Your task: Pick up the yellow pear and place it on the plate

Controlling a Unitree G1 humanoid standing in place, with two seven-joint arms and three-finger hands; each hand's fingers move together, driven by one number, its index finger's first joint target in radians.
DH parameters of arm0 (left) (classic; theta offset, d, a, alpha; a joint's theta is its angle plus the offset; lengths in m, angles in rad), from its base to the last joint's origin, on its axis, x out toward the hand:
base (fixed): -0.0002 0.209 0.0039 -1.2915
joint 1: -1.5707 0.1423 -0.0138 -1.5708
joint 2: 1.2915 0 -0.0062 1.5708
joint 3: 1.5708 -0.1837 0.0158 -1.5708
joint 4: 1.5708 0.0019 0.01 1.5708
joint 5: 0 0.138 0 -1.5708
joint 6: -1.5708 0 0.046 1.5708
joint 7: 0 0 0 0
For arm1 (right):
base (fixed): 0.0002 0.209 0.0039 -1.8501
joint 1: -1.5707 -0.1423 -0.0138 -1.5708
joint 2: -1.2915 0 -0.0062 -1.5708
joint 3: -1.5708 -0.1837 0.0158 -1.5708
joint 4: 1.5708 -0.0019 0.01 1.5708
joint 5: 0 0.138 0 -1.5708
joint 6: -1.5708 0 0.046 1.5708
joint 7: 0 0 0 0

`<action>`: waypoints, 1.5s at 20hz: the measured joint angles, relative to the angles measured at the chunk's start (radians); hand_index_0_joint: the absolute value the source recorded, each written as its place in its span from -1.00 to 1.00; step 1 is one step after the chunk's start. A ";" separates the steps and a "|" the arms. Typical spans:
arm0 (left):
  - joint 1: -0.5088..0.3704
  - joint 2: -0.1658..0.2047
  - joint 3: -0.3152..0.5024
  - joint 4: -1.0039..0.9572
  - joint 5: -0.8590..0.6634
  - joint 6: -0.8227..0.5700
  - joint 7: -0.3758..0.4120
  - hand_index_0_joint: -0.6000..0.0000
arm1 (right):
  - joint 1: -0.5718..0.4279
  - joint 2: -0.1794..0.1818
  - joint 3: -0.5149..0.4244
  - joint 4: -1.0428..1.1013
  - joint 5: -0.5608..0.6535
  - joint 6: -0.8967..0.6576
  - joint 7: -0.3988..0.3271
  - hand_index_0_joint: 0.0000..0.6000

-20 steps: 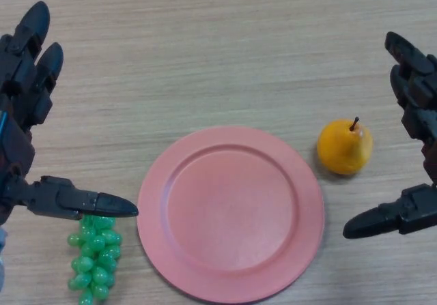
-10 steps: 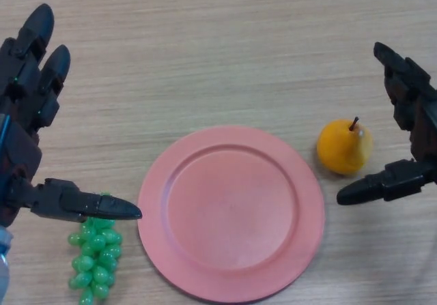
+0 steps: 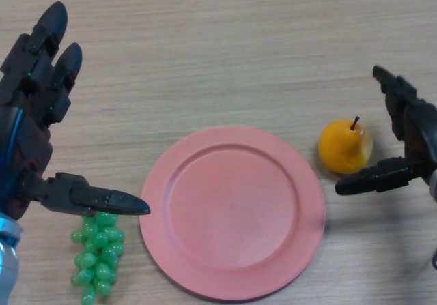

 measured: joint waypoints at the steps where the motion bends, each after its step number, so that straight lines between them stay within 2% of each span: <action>1: 0.000 0.000 0.001 0.000 -0.019 0.000 0.000 1.00 | -0.019 0.001 0.002 0.049 0.000 -0.023 0.000 -1.00; 4: 0.007 0.001 0.002 -0.001 -0.035 0.000 0.001 1.00 | -0.069 0.003 0.003 0.150 0.000 -0.054 -0.005 -1.00; 6: 0.016 0.004 0.007 -0.001 -0.035 0.000 0.001 1.00 | -0.090 0.017 0.004 0.212 0.001 -0.070 -0.007 -1.00; 9: 0.041 0.002 0.022 -0.002 -0.032 0.000 -0.004 1.00 | -0.117 0.024 0.039 0.302 -0.001 -0.121 -0.015 -1.00; 11: 0.050 0.001 0.032 -0.002 -0.029 0.000 -0.012 1.00 | -0.129 0.031 0.040 0.326 -0.043 -0.165 -0.022 -0.33; 12: 0.052 0.001 0.039 -0.002 -0.030 0.000 -0.020 1.00 | -0.137 0.031 0.043 0.351 -0.060 -0.189 -0.034 0.18; 13: 0.053 0.001 0.042 -0.002 -0.030 0.000 -0.021 1.00 | -0.152 0.023 0.071 0.402 -0.173 -0.245 -0.092 0.50; 14: 0.056 0.001 0.043 -0.003 -0.030 0.000 -0.022 1.00 | -0.169 0.008 0.101 0.469 -0.343 -0.336 -0.186 1.00; 15: 0.061 0.001 0.044 -0.005 -0.030 0.000 -0.025 1.00 | -0.179 -0.007 0.119 0.503 -0.467 -0.381 -0.269 1.00; 16: 0.065 -0.001 0.046 -0.005 -0.030 0.000 -0.030 1.00 | -0.186 -0.022 0.118 0.513 -0.521 -0.387 -0.281 1.00; 21: 0.065 -0.012 0.068 -0.003 -0.030 0.000 -0.030 1.00 | -0.181 -0.019 0.096 0.465 -0.514 -0.358 -0.245 1.00; 23: 0.066 -0.012 0.068 0.000 -0.030 0.000 -0.030 1.00 | -0.165 -0.015 0.072 0.370 -0.442 -0.323 -0.234 1.00; 25: 0.064 -0.012 0.070 0.000 -0.030 0.000 -0.030 1.00 | -0.129 0.002 0.045 0.201 -0.341 -0.210 -0.173 1.00; 27: 0.063 -0.012 0.070 0.000 -0.030 0.000 -0.030 1.00 | -0.073 0.032 0.029 -0.008 -0.168 -0.033 -0.112 1.00; 28: 0.061 -0.012 0.069 0.001 -0.030 0.000 -0.030 1.00 | -0.042 0.061 0.024 -0.123 -0.084 0.081 -0.097 1.00; 30: 0.052 -0.012 0.058 0.004 -0.030 0.000 -0.030 1.00 | 0.003 0.070 0.046 -0.236 -0.052 0.137 -0.097 1.00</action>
